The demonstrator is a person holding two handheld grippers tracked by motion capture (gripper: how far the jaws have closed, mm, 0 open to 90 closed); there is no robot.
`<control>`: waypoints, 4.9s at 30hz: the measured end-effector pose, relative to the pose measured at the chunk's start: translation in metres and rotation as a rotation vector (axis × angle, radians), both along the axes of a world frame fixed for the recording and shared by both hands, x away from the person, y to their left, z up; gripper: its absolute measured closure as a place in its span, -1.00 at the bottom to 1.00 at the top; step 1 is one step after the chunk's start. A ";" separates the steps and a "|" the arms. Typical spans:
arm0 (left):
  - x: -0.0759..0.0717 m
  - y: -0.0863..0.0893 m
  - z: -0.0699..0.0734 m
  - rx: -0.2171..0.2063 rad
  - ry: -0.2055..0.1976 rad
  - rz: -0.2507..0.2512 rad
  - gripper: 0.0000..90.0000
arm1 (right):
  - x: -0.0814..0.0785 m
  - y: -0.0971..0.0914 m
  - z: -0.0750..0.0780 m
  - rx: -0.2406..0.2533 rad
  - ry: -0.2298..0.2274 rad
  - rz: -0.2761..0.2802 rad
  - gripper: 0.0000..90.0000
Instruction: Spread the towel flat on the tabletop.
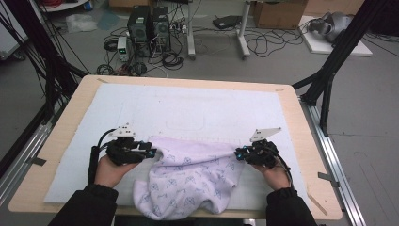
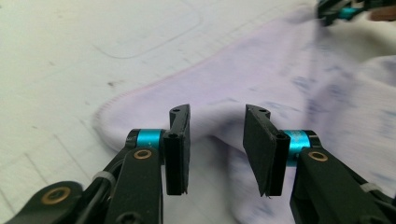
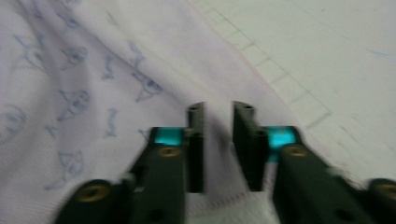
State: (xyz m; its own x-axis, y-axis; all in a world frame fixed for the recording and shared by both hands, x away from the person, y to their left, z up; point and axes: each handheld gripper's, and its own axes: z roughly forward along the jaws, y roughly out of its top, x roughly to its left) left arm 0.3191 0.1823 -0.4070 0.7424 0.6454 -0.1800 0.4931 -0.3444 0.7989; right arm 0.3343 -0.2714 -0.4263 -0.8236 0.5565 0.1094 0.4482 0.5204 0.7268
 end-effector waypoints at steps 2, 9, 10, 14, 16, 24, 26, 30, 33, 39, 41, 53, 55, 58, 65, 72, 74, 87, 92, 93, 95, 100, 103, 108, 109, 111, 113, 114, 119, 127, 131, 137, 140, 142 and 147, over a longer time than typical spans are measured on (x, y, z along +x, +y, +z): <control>0.013 -0.008 -0.012 0.069 0.015 0.005 0.25 | 0.002 0.004 -0.005 -0.018 0.010 0.012 0.38; 0.029 -0.019 -0.031 0.156 0.053 0.028 0.46 | 0.006 0.013 -0.013 -0.070 0.017 0.032 0.86; 0.029 -0.019 -0.031 0.156 0.053 0.028 0.59 | 0.007 0.013 -0.013 -0.069 0.021 0.037 0.89; 0.028 -0.017 -0.029 0.149 0.074 0.011 0.86 | 0.008 0.014 -0.011 -0.072 0.031 0.050 0.92; 0.026 -0.015 -0.026 0.161 0.061 0.010 0.88 | 0.009 0.013 -0.006 -0.043 0.043 0.069 0.93; 0.068 -0.002 0.039 0.098 -0.117 0.159 0.87 | 0.051 0.016 0.051 -0.053 -0.082 -0.003 0.95; 0.087 -0.005 0.066 0.121 -0.225 0.236 0.46 | 0.086 0.019 0.094 -0.026 -0.193 -0.132 0.60; 0.103 0.000 0.081 0.085 -0.180 0.254 0.30 | 0.107 0.021 0.107 -0.003 -0.188 -0.187 0.42; 0.089 0.005 0.064 0.078 -0.136 0.188 0.27 | 0.100 0.023 0.088 -0.007 -0.158 -0.139 0.36; 0.047 0.005 0.024 0.104 -0.131 0.083 0.20 | 0.056 0.024 0.059 0.025 -0.116 -0.040 0.27; 0.033 0.006 0.015 0.092 -0.119 0.059 0.17 | 0.039 0.023 0.053 0.036 -0.105 -0.018 0.24; -0.024 0.002 -0.007 0.048 -0.116 -0.060 0.08 | -0.037 0.031 0.016 0.074 -0.053 0.112 0.15; -0.026 0.000 -0.007 0.047 -0.114 -0.076 0.05 | -0.045 0.034 0.008 0.084 -0.040 0.121 0.14; -0.027 -0.008 -0.013 0.070 -0.110 -0.116 0.05 | -0.051 0.043 0.001 0.040 -0.029 0.157 0.14; -0.020 -0.021 -0.031 0.160 -0.028 -0.169 0.42 | -0.050 0.053 -0.013 -0.023 0.025 0.171 0.32; -0.018 -0.023 -0.034 0.137 -0.015 -0.167 0.89 | -0.047 0.053 -0.015 -0.049 -0.003 0.157 0.85; -0.018 -0.022 -0.031 0.142 -0.031 -0.160 0.91 | -0.043 0.051 -0.016 -0.024 0.035 0.162 0.94; 0.000 -0.015 -0.016 0.075 -0.079 -0.026 0.92 | -0.011 0.027 0.009 0.005 -0.050 0.033 0.95; 0.018 -0.012 -0.019 0.019 -0.056 0.049 0.91 | 0.014 0.016 0.004 0.007 -0.046 -0.049 0.95; 0.018 -0.012 -0.019 0.019 -0.056 0.049 0.90 | 0.014 0.016 0.004 0.007 -0.046 -0.049 0.95; 0.017 -0.013 -0.019 0.023 -0.061 0.040 0.79 | 0.021 0.015 -0.005 0.016 0.000 -0.061 0.92; 0.008 -0.009 -0.013 0.035 -0.075 0.029 0.43 | 0.016 0.016 -0.001 0.033 -0.022 -0.053 0.61; -0.007 0.003 -0.008 0.017 -0.104 0.018 0.35 | 0.001 0.012 0.008 0.062 -0.051 -0.040 0.42; -0.022 0.012 -0.007 -0.006 -0.121 0.011 0.21 | -0.020 0.012 0.017 0.078 -0.101 -0.027 0.30; -0.031 0.014 -0.006 -0.008 -0.129 -0.012 0.21 | -0.029 0.012 0.019 0.101 -0.106 -0.001 0.30; -0.040 0.013 -0.007 -0.008 -0.134 -0.031 0.18 | -0.038 0.016 0.017 0.112 -0.114 0.041 0.27; -0.047 0.010 -0.009 -0.001 -0.134 -0.058 0.14 | -0.046 0.023 0.015 0.099 -0.109 0.083 0.22; -0.047 0.010 -0.009 -0.001 -0.134 -0.058 0.12 | -0.046 0.023 0.015 0.099 -0.109 0.083 0.22; -0.061 -0.006 -0.017 0.044 -0.110 -0.185 0.03 | -0.061 0.045 0.004 0.082 -0.073 0.187 0.13; -0.062 -0.022 -0.031 0.148 -0.059 -0.291 0.40 | -0.062 0.060 -0.007 0.020 -0.060 0.213 0.52; -0.062 -0.025 -0.033 0.160 -0.049 -0.307 0.90 | -0.061 0.061 -0.009 0.027 -0.045 0.231 0.83; -0.065 -0.020 -0.028 0.139 -0.061 -0.317 0.95 | -0.066 0.056 0.001 0.056 -0.032 0.261 0.87; -0.066 -0.017 -0.024 0.110 -0.064 -0.313 0.96 | -0.070 0.053 0.008 0.070 -0.055 0.266 0.87; -0.068 -0.014 -0.016 0.062 -0.077 -0.306 0.96 | -0.072 0.050 0.017 0.094 -0.068 0.267 0.87; -0.061 -0.007 0.006 -0.058 -0.120 -0.232 0.96 | -0.069 0.042 0.043 0.136 -0.116 0.239 0.88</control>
